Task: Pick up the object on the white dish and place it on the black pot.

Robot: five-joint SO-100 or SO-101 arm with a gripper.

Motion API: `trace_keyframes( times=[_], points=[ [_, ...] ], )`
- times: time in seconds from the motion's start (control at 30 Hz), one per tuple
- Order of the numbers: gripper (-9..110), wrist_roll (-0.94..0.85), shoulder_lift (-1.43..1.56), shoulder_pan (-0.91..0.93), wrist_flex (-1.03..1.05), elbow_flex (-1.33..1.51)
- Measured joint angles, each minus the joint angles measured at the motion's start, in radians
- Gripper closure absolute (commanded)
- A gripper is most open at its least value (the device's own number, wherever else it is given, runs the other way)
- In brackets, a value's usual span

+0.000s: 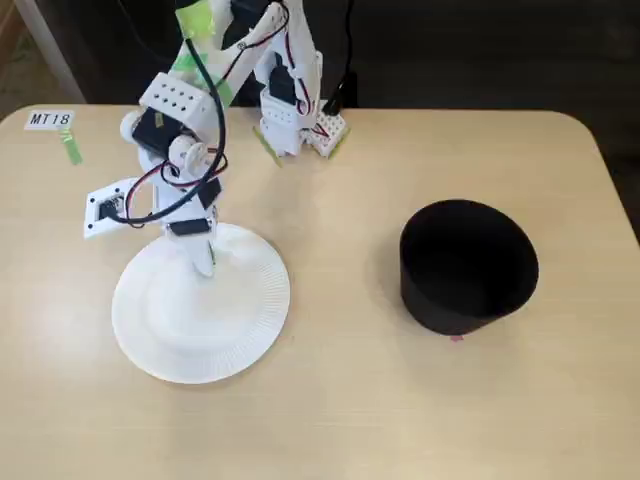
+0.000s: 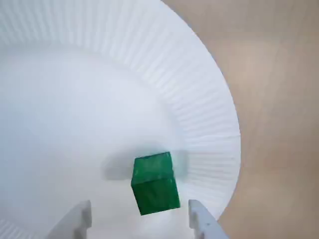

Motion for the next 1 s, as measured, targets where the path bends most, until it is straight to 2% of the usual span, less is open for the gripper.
trace_keyframes(
  times=[0.53,0.6,0.7,1.0],
  points=[
    [78,0.035,-0.061,0.026,-0.032,0.000],
    [82,0.035,-0.066,0.028,-0.035,0.000],
    [101,0.057,-0.071,0.028,-0.046,0.000],
    [101,0.080,-0.081,0.028,-0.057,0.000]
  ],
)
